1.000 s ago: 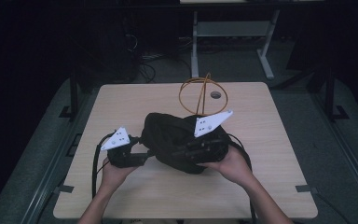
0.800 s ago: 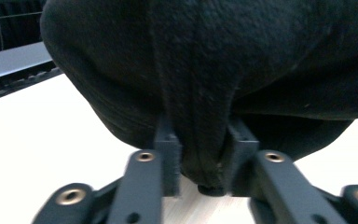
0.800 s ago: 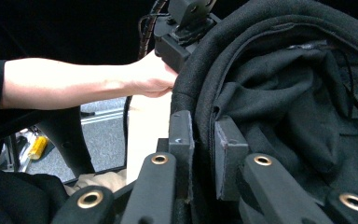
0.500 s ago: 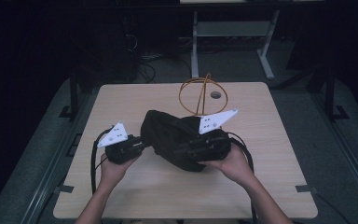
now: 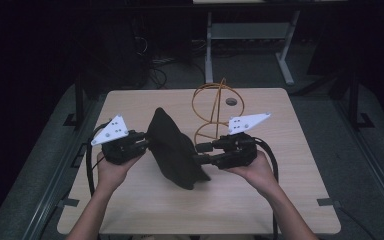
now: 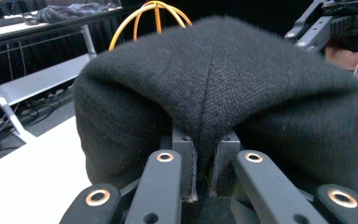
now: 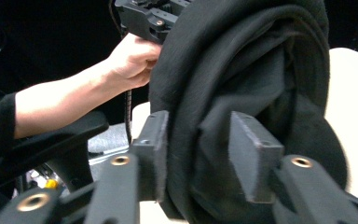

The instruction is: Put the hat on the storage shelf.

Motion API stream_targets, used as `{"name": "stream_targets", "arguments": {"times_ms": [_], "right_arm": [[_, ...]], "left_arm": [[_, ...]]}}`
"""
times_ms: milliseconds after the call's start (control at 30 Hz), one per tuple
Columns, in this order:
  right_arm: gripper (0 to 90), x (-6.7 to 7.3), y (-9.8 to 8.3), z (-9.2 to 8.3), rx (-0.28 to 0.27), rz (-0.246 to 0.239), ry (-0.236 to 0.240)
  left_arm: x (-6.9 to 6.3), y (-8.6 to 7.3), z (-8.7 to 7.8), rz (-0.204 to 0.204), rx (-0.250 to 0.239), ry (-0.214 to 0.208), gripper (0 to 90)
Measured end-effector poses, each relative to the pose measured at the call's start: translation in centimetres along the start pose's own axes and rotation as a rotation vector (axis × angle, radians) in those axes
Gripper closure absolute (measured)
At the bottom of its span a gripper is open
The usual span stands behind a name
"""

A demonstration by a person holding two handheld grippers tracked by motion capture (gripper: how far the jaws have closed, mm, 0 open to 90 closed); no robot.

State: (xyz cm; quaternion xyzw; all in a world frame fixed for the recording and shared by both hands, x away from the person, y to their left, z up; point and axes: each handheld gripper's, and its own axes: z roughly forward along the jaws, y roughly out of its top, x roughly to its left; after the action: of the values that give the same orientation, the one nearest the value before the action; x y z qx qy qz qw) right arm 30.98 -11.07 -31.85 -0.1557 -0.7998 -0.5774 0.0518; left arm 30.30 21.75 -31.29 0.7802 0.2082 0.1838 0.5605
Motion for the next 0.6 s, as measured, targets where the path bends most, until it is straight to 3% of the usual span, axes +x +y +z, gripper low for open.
{"name": "stream_targets", "arguments": {"times_ms": [267,600], "right_arm": [[45.1,-0.5,-1.1,-0.9,0.007,0.006,-0.050],[39.0,-1.5,-2.4,-1.9,0.032,0.041,-0.101]], "left_arm": [[0.7,1.0,-0.7,-0.005,0.027,0.015,83.7],[1.5,1.7,-1.1,-0.043,-0.001,0.014,83.7]]}}
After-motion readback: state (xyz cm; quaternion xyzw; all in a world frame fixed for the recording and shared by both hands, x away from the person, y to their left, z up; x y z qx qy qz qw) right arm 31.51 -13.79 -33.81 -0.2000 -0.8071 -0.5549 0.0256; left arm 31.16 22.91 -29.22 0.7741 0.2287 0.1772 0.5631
